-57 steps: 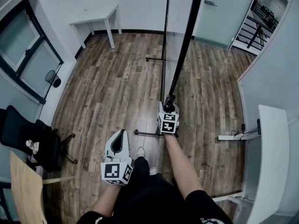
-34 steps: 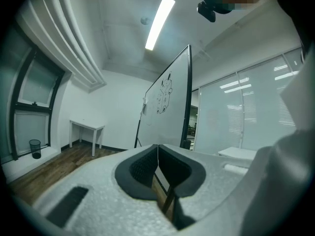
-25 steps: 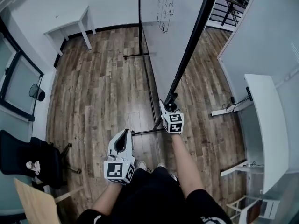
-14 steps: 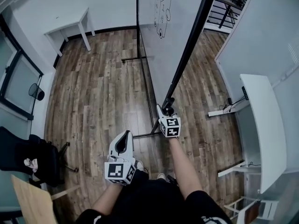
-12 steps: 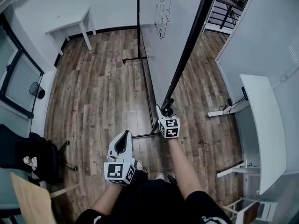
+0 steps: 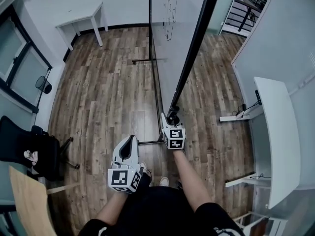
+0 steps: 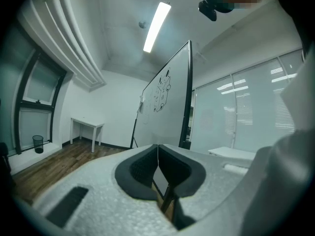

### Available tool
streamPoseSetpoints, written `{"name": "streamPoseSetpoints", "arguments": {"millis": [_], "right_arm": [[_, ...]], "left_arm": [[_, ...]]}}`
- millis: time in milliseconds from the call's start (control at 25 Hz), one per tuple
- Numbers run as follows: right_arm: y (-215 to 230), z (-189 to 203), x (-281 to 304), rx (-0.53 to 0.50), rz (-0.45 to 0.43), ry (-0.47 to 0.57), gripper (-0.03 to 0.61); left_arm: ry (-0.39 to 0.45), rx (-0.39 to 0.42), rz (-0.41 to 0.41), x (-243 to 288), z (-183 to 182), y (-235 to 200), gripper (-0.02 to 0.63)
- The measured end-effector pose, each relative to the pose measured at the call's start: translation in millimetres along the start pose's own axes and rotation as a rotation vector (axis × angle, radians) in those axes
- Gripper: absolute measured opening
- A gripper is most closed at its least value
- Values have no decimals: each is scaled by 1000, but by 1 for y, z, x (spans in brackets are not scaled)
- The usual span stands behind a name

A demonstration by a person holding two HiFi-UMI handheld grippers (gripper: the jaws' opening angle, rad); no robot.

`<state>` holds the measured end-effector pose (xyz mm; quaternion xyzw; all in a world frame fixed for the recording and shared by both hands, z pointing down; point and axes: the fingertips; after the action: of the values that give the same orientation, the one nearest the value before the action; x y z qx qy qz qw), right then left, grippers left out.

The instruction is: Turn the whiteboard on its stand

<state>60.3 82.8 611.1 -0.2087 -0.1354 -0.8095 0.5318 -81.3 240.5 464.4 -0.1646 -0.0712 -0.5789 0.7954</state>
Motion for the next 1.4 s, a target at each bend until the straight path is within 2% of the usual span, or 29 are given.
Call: {"name": "streamPoseSetpoints", "arguments": {"millis": [520, 1040, 1240, 1400], "right_arm": [[-11, 32, -62, -17, -23, 11, 156], [-20, 41, -79, -30, -28, 15, 156], [-23, 45, -83, -64, -61, -41, 161], [-22, 66, -104, -25, -67, -92, 170]], "left_arm": [[10, -10, -31, -25, 22, 38, 18], [21, -16, -23, -32, 19, 36, 18], [25, -4, -17, -35, 16, 34, 18], [22, -10, -11, -38, 18, 32, 18]]}}
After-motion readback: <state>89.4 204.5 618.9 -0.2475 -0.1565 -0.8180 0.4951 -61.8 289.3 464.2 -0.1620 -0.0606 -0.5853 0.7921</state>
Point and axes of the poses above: the fingertips, and each gripper's own axes: x forward along the fingers, y to its right, z out of its underside, and after that the axes turned 14 degrees about -y, right-handed
